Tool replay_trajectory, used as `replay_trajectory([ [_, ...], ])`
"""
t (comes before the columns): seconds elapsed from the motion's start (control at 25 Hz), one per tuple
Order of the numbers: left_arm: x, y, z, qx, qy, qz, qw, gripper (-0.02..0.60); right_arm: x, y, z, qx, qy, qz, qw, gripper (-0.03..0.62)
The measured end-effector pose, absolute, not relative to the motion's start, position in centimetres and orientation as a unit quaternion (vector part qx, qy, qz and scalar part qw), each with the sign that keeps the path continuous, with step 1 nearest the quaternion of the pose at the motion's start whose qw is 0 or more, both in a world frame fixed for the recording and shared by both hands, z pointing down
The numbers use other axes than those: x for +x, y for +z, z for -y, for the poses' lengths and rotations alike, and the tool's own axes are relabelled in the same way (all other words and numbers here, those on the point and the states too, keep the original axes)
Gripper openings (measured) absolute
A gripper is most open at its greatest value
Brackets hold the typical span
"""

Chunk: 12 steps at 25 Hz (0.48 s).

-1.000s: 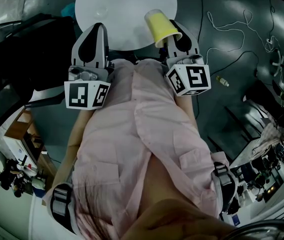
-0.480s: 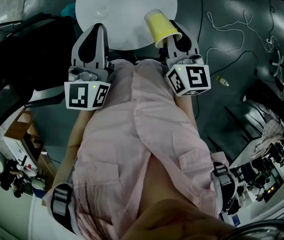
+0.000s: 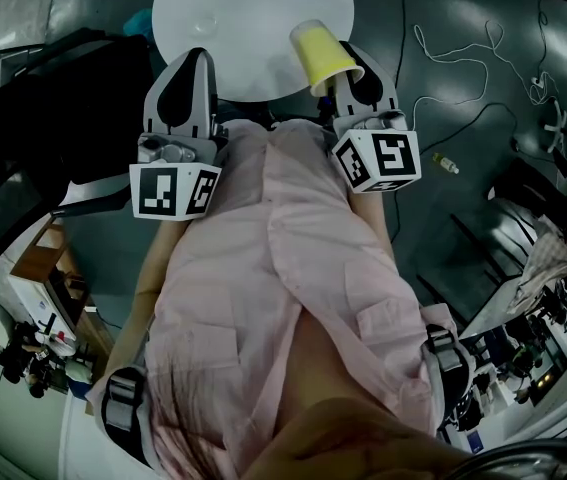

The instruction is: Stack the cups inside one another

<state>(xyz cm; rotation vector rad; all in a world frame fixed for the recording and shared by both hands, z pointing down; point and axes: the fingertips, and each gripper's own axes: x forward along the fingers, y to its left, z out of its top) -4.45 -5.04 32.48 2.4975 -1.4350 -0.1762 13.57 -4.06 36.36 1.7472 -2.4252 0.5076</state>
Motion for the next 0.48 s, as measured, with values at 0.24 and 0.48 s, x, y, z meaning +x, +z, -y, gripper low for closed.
replay_trajectory([
  [0.24, -4.11, 32.42, 5.02, 0.860, -0.062, 0.490, 0.128, 0.015, 13.85, 36.28, 3.90, 0.578, 0.166, 0.797, 0.055, 0.038],
  [0.48, -4.38, 32.38, 5.00, 0.860, -0.063, 0.489, 0.127, 0.015, 13.56, 36.19, 3.91, 0.577, 0.164, 0.798, 0.055, 0.038],
])
